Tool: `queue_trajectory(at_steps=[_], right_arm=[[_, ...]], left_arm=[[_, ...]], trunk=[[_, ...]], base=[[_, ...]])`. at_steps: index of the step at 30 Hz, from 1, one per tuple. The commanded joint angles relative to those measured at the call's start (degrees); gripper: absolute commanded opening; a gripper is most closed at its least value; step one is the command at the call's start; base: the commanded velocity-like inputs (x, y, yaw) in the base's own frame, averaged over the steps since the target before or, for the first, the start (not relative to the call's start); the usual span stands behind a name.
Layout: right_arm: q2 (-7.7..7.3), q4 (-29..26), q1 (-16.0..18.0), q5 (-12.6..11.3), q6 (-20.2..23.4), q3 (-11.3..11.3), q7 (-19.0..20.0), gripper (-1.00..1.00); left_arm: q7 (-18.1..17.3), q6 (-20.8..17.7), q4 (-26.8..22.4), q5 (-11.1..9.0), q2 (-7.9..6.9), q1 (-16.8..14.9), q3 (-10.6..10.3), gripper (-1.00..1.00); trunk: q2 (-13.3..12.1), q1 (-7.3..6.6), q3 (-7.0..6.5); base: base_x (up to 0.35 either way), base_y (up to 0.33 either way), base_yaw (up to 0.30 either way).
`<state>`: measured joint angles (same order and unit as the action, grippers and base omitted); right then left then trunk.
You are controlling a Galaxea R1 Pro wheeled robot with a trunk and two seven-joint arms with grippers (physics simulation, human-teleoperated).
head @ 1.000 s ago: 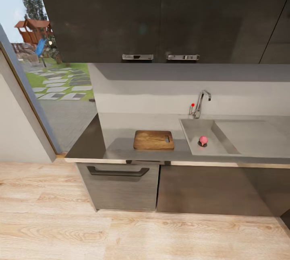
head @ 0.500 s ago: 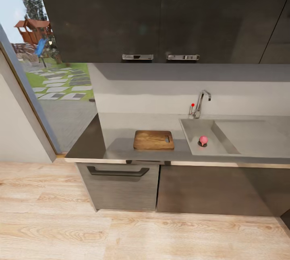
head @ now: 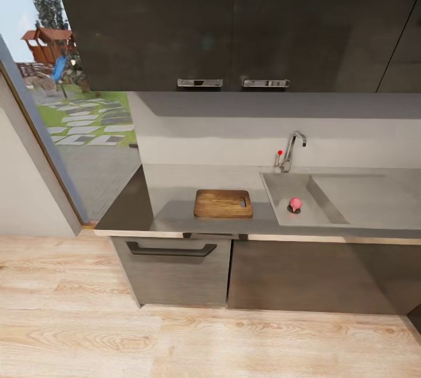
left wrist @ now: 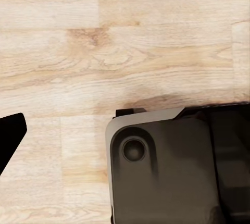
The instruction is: In the kitchen, take the Vidalia onion out of the sink, dice it on the chopping board with the paring knife, put the diced onion into the bowl on the countertop, then place both the paring knife and the chopping board into the sink.
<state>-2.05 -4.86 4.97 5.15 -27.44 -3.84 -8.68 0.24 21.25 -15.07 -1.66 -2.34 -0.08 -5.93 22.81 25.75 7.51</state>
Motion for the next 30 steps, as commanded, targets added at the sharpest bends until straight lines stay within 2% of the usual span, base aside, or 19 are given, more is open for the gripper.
queue_trajectory(at_steps=[1, 7, 15, 19, 30], right_arm=[[0.20, 0.04, 0.04, 0.53, -0.05, -0.30, -0.59, 1.00], [1.42, 0.15, 0.04, 0.49, -0.01, -0.29, -0.60, 1.00], [1.77, 0.20, 0.04, 0.47, 0.06, -0.29, -0.55, 1.00], [2.47, -0.05, 0.04, 0.60, -0.38, -0.29, -0.52, 1.00], [2.57, -4.66, 0.04, 0.38, -4.81, 0.12, -0.69, 1.00]], left_arm=[[0.03, 0.11, -0.05, -0.18, -0.02, -0.01, -0.31, 1.00], [0.03, 0.09, -0.04, -0.18, -0.01, -0.01, -0.31, 1.00], [0.03, 0.03, -0.04, -0.18, 0.05, -0.01, -0.31, 1.00], [0.03, 0.03, -0.04, -0.18, 0.04, -0.01, -0.31, 1.00], [0.03, 0.11, -0.04, -0.18, 0.07, -0.01, -0.31, 1.00]], trunk=[[0.11, 0.03, 0.11], [0.11, 0.03, 0.11], [0.11, 0.03, 0.11], [0.11, 0.03, 0.11], [0.11, 0.03, 0.11]], base=[[0.000, 0.000, 0.000], [0.000, 0.000, 0.000], [0.000, 0.000, 0.000], [0.000, 0.000, 0.000], [0.000, 0.000, 0.000]])
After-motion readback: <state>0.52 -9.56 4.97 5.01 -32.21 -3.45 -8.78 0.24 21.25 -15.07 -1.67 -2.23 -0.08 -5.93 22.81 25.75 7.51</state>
